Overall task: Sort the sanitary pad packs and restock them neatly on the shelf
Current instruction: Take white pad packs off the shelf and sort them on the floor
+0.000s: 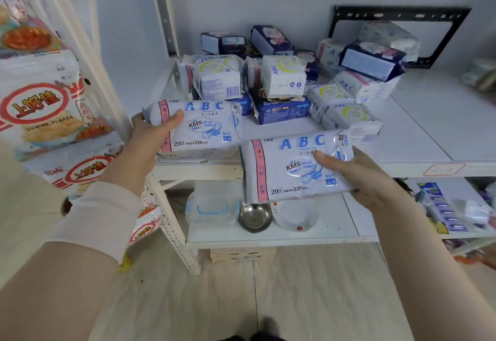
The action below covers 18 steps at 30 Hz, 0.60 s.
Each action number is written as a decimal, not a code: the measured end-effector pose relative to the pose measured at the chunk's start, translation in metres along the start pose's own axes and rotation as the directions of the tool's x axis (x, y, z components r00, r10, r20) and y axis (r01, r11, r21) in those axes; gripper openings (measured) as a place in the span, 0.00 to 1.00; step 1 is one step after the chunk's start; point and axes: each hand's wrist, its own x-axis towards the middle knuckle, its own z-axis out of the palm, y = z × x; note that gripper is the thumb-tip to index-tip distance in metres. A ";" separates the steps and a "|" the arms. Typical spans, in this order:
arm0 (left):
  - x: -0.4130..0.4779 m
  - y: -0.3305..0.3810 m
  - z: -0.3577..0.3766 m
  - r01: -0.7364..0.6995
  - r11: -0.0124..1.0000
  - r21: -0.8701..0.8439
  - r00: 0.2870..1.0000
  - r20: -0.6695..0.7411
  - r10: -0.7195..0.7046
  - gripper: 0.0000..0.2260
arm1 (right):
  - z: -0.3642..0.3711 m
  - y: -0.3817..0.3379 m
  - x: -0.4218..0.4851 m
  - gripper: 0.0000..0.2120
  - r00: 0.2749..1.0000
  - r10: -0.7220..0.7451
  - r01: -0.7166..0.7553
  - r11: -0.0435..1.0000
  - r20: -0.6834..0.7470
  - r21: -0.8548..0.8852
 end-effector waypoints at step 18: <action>-0.099 -0.059 -0.015 -0.020 0.998 -0.058 0.998 0.052 0.023 0.32 | 0.026 0.107 -0.109 0.34 0.985 0.126 -0.123 0.992 0.118 -0.027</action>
